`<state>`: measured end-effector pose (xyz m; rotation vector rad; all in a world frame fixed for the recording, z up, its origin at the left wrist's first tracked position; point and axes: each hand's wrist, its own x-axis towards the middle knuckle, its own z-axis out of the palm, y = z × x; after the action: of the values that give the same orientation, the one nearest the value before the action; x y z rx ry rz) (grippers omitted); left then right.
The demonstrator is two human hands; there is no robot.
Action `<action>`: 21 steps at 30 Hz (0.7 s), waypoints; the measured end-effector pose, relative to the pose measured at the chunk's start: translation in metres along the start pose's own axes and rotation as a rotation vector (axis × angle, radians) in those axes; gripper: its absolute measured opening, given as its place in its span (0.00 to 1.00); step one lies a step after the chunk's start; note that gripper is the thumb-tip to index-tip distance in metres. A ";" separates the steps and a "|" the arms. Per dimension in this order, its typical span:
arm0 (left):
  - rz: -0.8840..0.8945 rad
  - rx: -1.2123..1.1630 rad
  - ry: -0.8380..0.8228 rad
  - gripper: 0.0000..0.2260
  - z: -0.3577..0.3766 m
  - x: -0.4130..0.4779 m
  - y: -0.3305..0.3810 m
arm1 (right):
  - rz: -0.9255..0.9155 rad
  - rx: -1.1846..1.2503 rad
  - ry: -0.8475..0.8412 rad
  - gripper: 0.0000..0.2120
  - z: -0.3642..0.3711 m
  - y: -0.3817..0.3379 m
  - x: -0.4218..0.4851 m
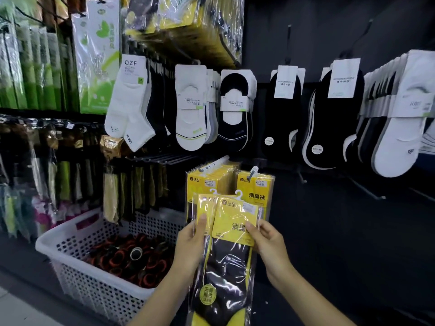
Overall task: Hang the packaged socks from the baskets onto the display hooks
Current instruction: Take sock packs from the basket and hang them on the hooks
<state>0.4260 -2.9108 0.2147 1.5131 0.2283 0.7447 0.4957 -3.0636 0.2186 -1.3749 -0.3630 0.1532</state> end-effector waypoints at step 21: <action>0.043 0.069 0.104 0.11 -0.035 0.022 0.001 | -0.114 -0.085 0.211 0.03 -0.008 -0.016 0.063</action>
<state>0.4230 -2.8700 0.2196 1.5499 0.3027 0.8579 0.5560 -3.0545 0.2429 -1.4355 -0.2724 -0.1018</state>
